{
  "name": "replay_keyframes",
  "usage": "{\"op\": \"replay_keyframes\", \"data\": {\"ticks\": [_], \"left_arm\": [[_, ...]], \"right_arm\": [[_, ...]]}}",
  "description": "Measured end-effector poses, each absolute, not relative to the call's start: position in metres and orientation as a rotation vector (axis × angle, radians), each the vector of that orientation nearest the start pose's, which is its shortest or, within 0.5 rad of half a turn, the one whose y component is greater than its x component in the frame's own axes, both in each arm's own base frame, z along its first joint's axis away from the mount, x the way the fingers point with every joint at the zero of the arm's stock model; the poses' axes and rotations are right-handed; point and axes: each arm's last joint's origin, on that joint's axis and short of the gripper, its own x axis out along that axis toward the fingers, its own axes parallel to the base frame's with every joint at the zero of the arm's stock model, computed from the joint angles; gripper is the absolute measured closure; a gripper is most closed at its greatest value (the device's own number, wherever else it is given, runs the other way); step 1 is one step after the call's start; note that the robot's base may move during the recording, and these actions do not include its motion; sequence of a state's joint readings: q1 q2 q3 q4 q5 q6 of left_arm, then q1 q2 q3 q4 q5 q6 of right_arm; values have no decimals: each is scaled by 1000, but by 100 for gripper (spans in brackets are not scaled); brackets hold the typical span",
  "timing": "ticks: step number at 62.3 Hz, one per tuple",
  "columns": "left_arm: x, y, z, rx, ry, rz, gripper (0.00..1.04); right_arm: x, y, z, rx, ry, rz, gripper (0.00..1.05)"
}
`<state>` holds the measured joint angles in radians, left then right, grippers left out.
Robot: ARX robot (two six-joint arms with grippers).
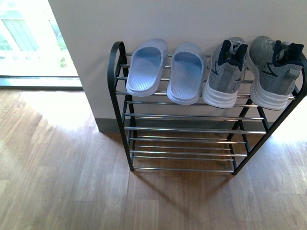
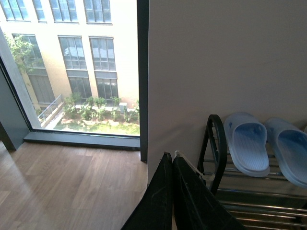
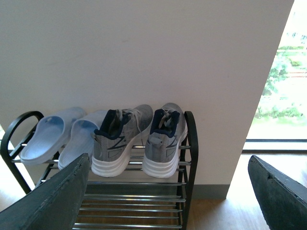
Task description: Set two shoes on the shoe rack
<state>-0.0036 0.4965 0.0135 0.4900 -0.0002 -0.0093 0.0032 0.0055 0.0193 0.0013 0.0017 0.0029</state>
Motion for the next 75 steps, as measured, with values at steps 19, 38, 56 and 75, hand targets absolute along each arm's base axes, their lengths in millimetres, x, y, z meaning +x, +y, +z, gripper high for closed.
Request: {"op": "replay_keyframes", "data": {"ticks": [19,38,56,75], "left_arm": [[116,0,171,-9,-15,-4,104],[111,0,171,-9,-15,-4,104],[98,0,167,-9,1,-4,104],[98,0,167,-9,2,-2,100]], "right_arm": [[97,0,170,3,-15,1,9],[97,0,170,3,-15,1,9],[97,0,170,3,-15,1,9],[97,0,170,3,-15,2,9]]}}
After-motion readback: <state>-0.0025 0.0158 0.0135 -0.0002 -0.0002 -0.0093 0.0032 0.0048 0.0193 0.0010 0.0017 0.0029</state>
